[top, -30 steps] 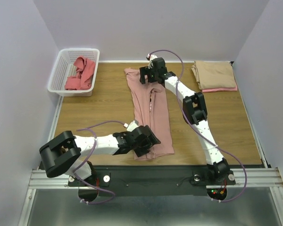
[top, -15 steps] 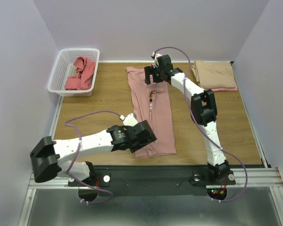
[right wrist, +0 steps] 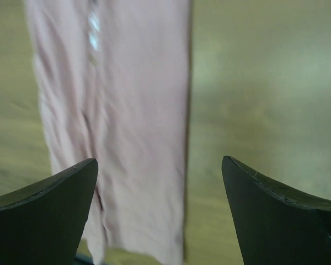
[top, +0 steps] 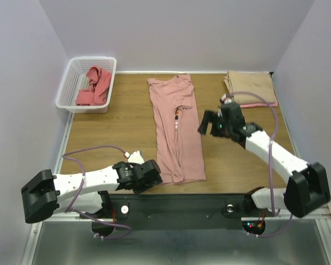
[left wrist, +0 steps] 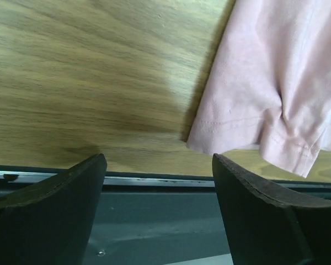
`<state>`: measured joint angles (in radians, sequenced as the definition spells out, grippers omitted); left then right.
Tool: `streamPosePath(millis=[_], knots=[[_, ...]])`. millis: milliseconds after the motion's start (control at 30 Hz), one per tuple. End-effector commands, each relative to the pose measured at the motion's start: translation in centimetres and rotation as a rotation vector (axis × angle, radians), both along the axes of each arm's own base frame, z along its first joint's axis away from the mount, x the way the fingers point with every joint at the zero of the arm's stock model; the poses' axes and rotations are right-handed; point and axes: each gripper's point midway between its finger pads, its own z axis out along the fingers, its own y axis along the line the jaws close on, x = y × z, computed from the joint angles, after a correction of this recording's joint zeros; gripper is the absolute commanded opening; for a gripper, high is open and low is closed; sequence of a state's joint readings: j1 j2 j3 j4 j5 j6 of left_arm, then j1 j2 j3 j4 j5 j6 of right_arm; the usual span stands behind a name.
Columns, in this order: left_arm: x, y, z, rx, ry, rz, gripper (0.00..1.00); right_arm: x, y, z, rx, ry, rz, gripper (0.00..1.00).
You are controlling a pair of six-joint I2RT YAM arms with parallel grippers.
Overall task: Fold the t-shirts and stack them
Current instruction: Fold the tshirt
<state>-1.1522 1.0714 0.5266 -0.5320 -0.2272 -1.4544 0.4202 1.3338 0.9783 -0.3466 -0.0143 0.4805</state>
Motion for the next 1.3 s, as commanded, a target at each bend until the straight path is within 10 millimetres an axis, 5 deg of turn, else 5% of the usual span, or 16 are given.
streamPosePath(millis=[0, 33, 233, 467, 700, 1033, 1100, 1133, 1267], knots=[[0.1, -1.7, 0.2, -0.056, -0.020, -0.060, 0.83, -6.2, -0.4, -3.0, 0.111, 0.130, -0.027, 1.00], [0.2, -2.1, 0.1, -0.066, -0.021, -0.066, 0.83, -7.9, -0.8, -4.4, 0.123, 0.164, -0.022, 1.00], [0.0, -3.4, -0.6, -0.094, -0.013, -0.120, 0.74, -12.8, 0.0, -5.2, 0.225, 0.238, 0.076, 1.00], [0.3, -2.0, -1.8, 0.016, 0.000, -0.088, 0.38, -15.7, 0.0, -7.5, 0.203, 0.369, 0.125, 1.00], [0.5, -1.3, -2.0, 0.045, -0.007, -0.073, 0.28, -18.8, -0.1, -9.5, 0.128, 0.484, 0.187, 1.00], [0.8, -2.0, -2.0, 0.010, -0.034, -0.086, 0.22, -21.1, 0.4, -11.7, 0.070, 0.574, 0.229, 0.93], [1.0, -2.0, -1.9, 0.005, -0.041, -0.081, 0.15, -21.3, 0.3, -12.3, 0.060, 0.586, 0.227, 0.91], [1.0, -2.0, -1.9, 0.007, -0.045, -0.085, 0.00, -21.3, 0.5, -12.4, 0.065, 0.592, 0.228, 0.89], [1.5, -2.3, -1.6, -0.011, -0.082, -0.097, 0.00, -21.2, 1.3, -13.1, 0.090, 0.603, 0.230, 0.85]])
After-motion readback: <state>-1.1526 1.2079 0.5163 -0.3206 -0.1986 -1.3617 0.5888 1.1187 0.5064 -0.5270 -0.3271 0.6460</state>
